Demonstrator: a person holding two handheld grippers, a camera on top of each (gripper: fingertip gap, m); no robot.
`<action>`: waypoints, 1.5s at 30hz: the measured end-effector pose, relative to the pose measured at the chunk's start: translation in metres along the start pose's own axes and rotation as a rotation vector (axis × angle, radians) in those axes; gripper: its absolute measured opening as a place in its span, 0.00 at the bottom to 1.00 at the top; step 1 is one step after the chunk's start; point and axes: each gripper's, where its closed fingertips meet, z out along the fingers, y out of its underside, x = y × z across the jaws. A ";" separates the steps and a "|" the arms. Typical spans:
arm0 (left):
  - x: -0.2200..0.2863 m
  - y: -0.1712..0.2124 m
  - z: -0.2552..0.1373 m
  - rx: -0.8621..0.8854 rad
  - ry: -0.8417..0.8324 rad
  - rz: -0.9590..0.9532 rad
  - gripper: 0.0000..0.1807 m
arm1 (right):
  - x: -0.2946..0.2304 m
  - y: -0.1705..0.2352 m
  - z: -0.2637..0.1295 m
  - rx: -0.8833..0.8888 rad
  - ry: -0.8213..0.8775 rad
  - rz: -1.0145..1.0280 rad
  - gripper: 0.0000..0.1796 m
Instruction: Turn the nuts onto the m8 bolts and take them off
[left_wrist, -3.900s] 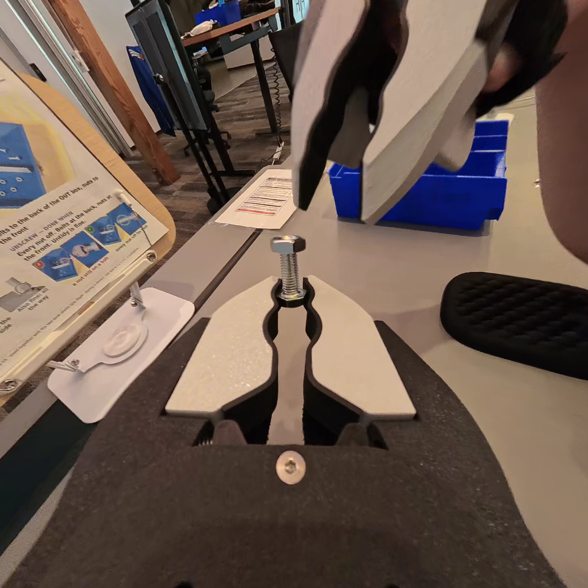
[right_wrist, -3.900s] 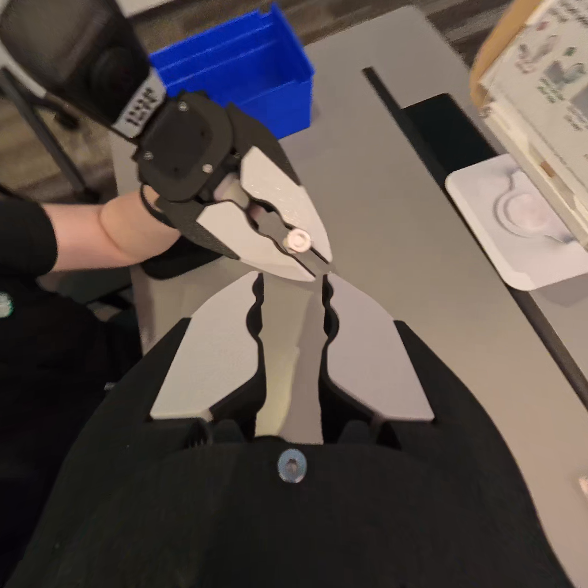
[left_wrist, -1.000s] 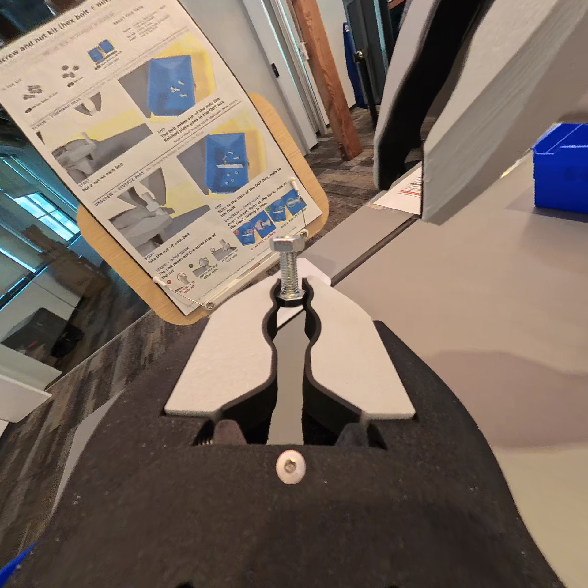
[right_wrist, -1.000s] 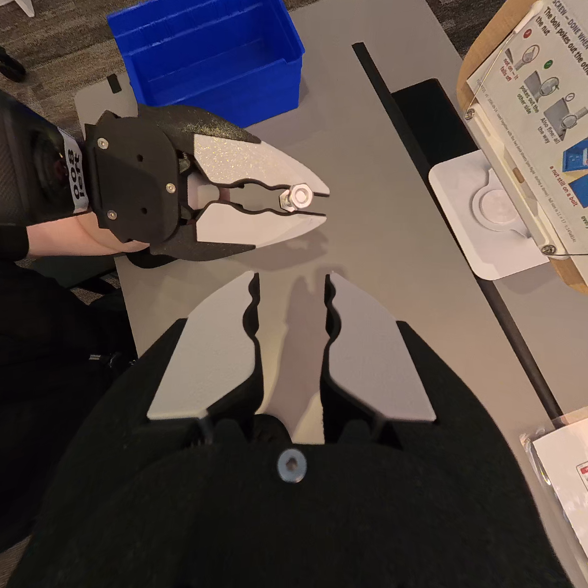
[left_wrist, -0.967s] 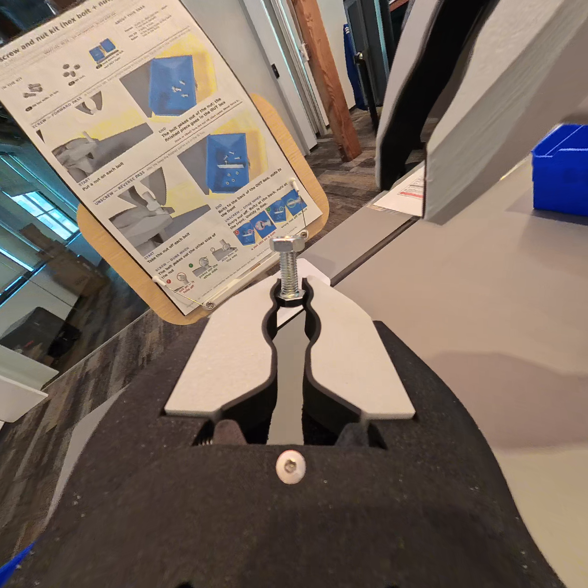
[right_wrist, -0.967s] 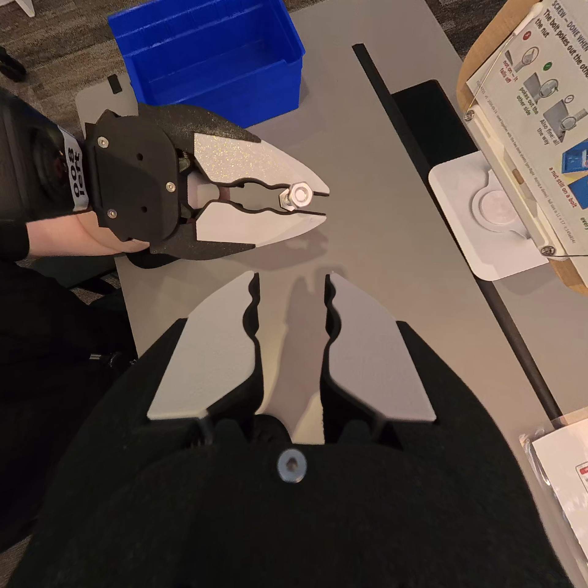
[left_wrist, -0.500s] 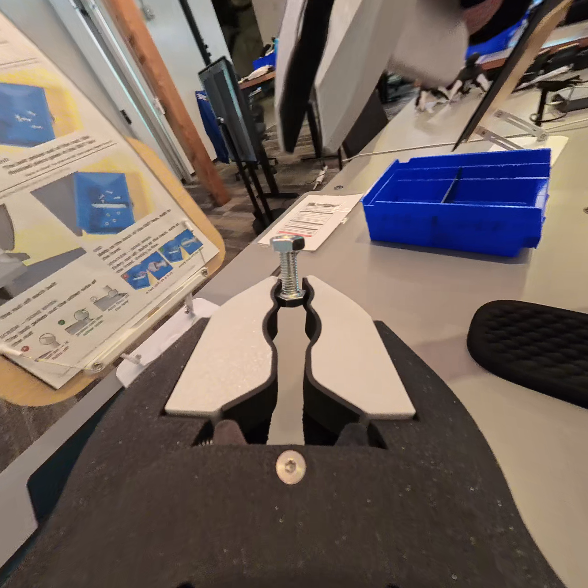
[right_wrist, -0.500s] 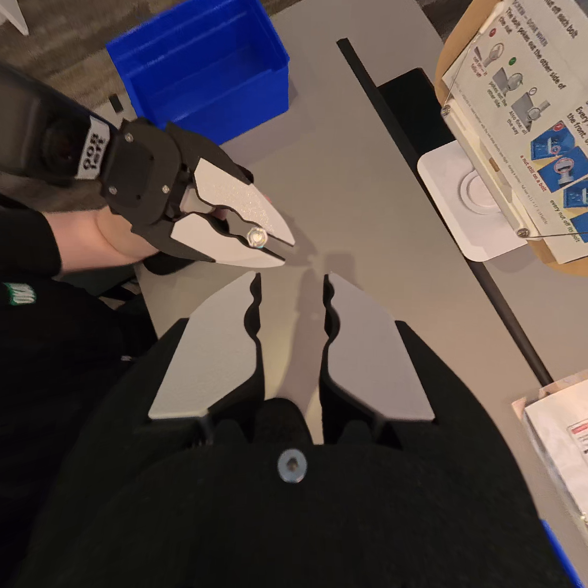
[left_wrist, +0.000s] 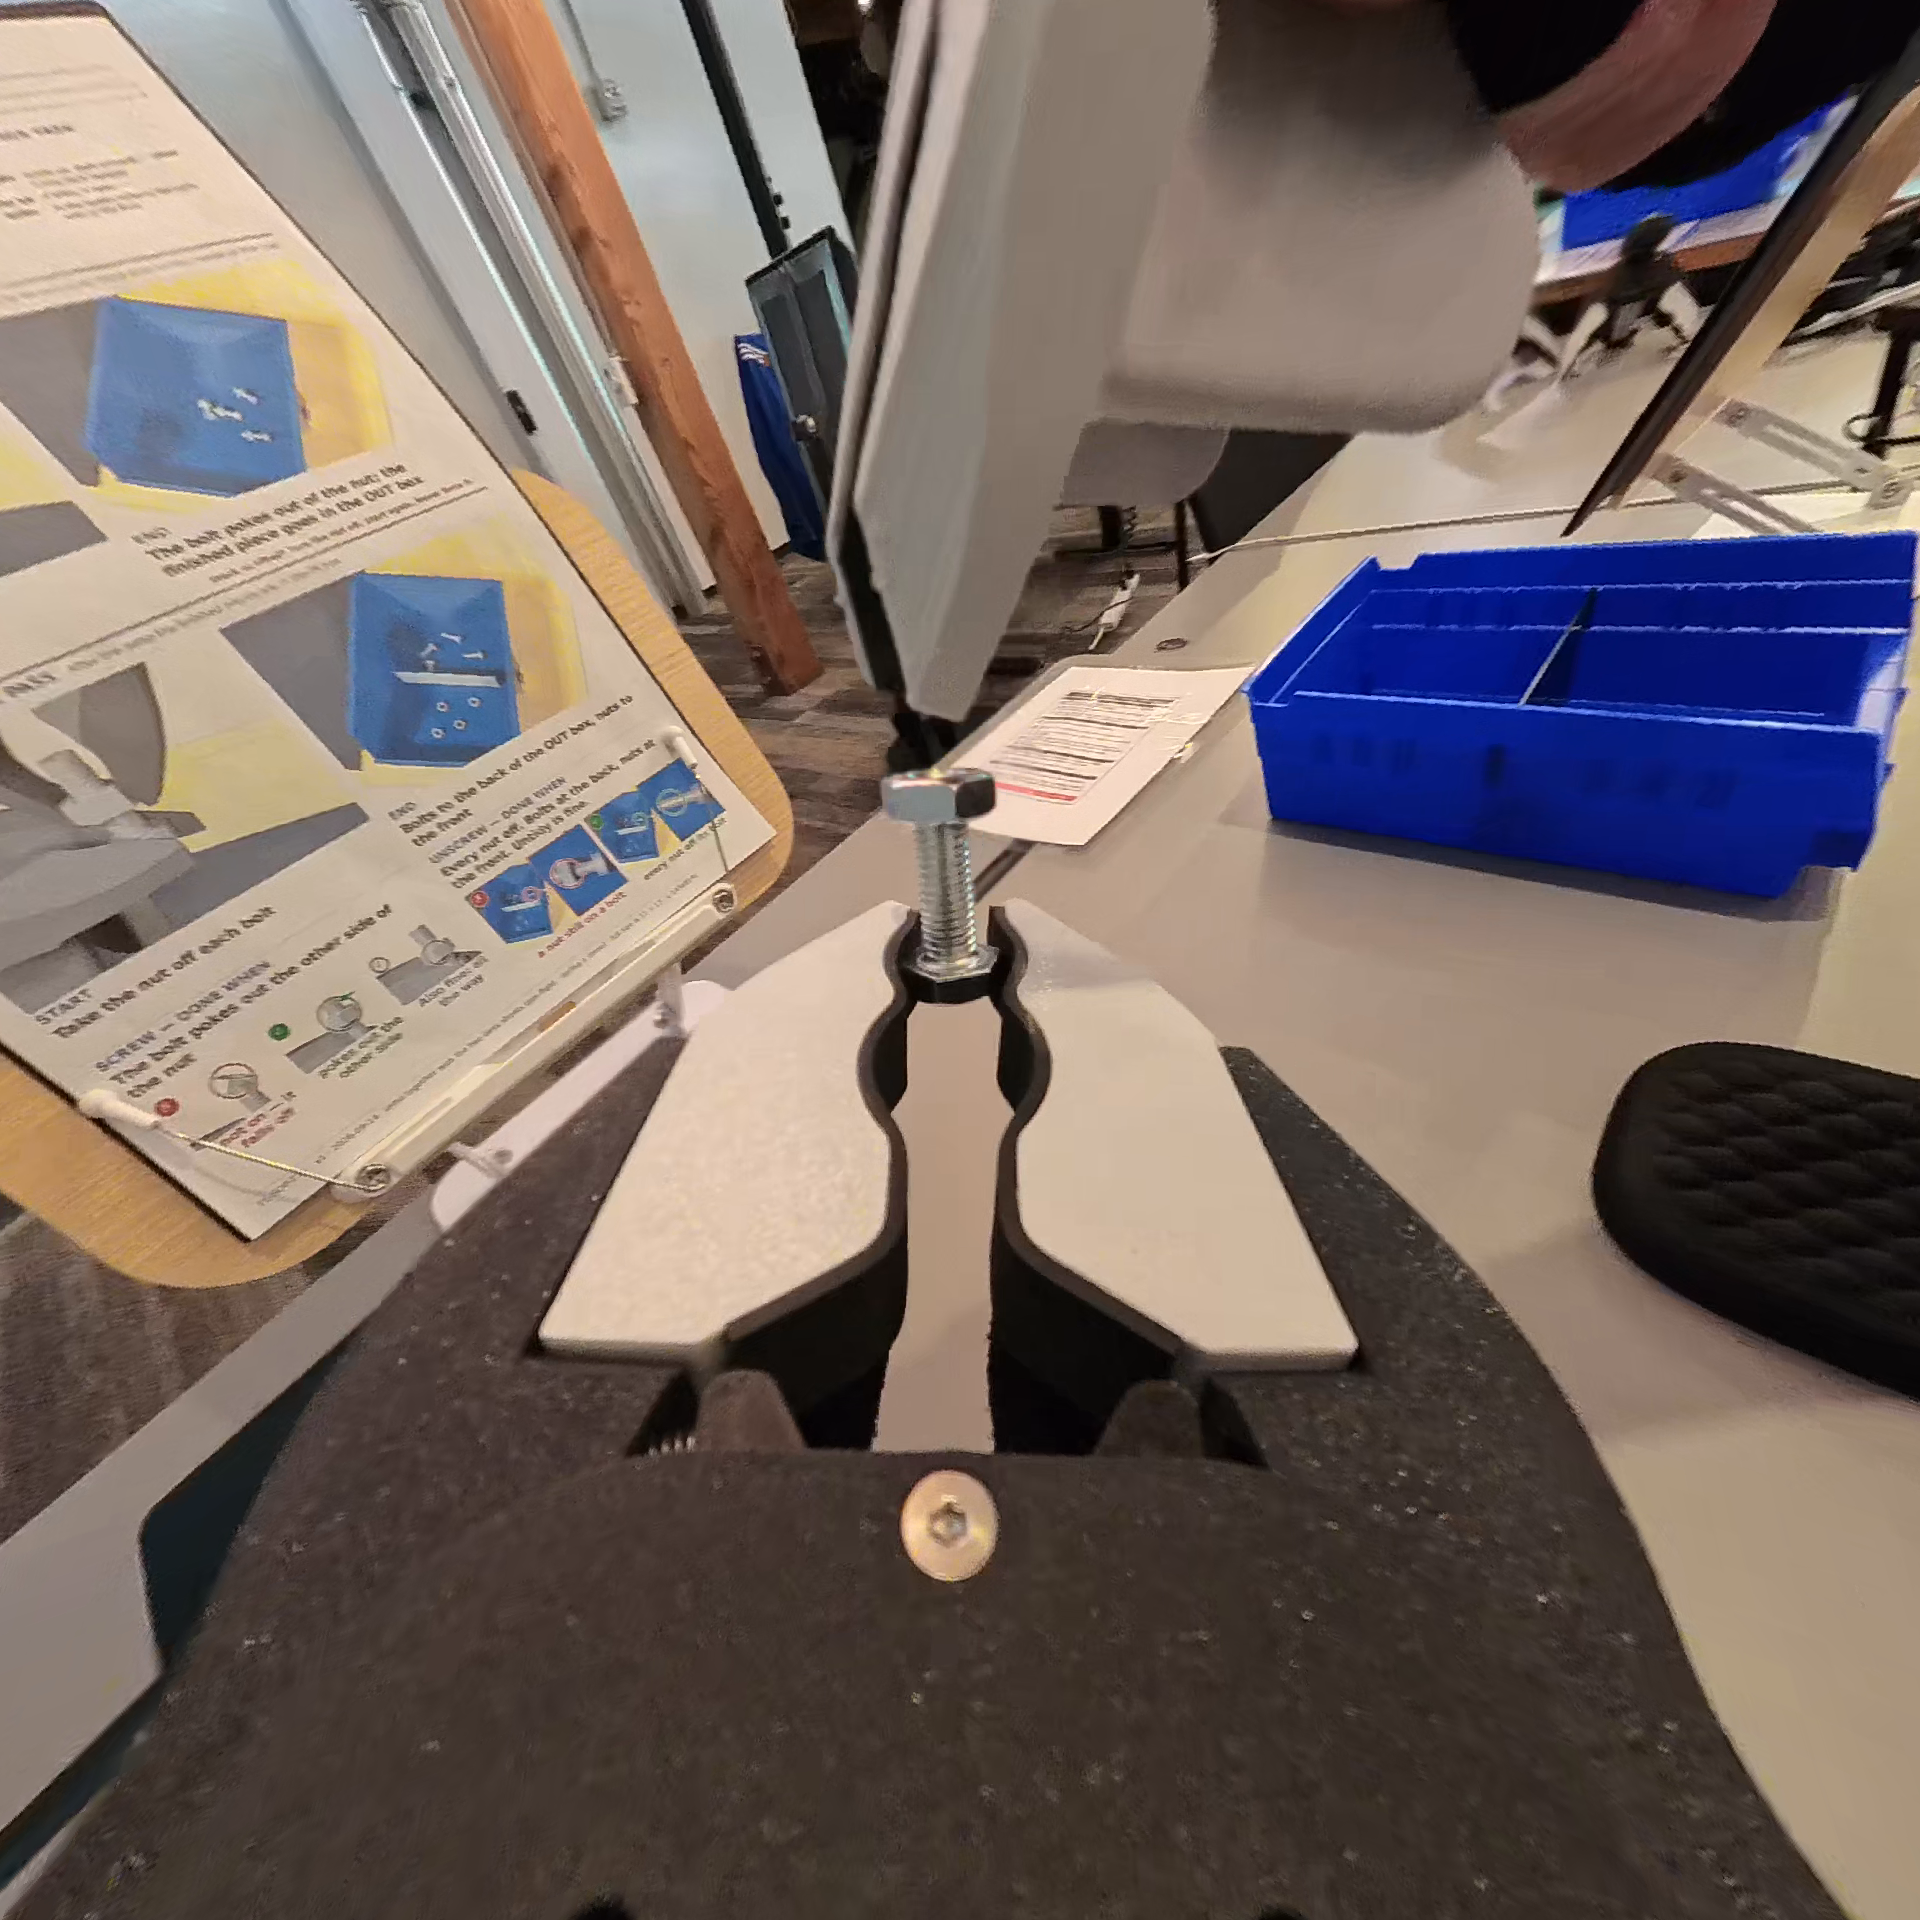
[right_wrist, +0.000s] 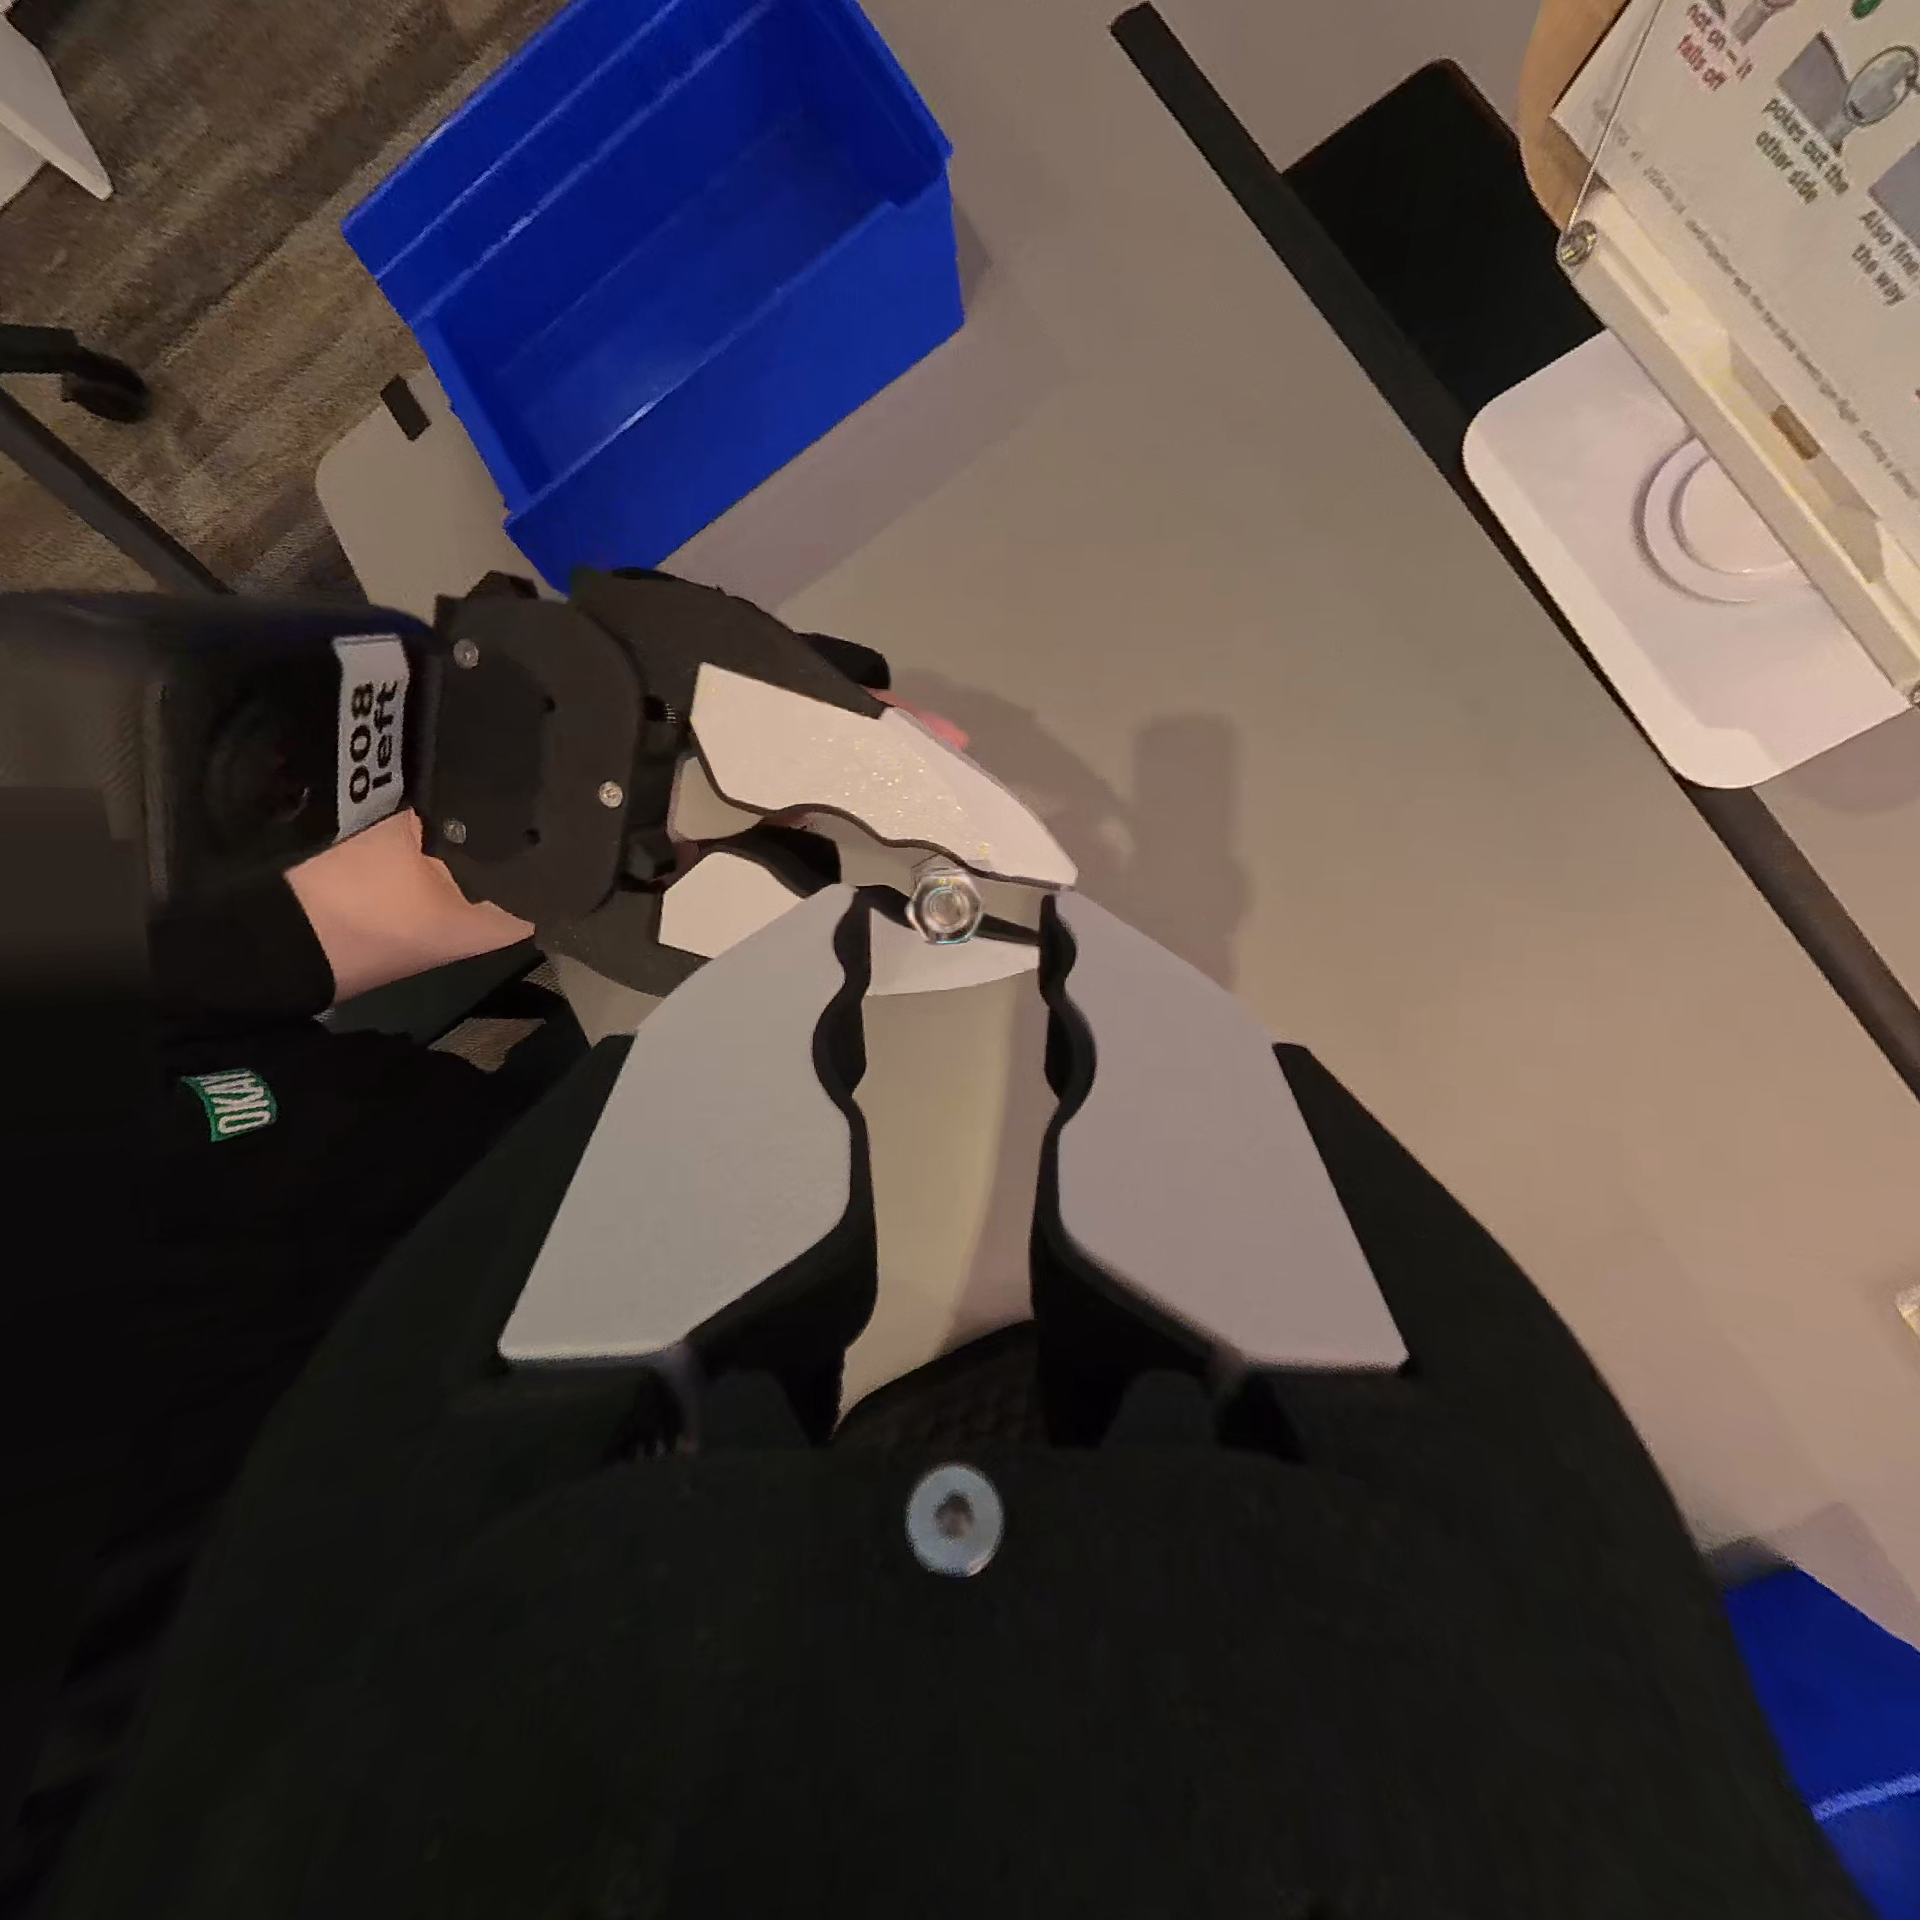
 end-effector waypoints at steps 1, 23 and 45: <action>-0.001 0.001 0.000 -0.004 -0.012 0.010 0.06 | 0.000 0.000 0.001 -0.004 -0.012 0.012 0.17; 0.010 -0.007 -0.007 0.040 0.133 -0.057 0.07 | -0.014 0.004 0.011 -0.077 -0.060 -0.201 0.08; 0.022 -0.020 -0.026 0.093 0.336 -0.160 0.07 | -0.026 -0.005 -0.002 0.000 -0.028 -0.072 0.18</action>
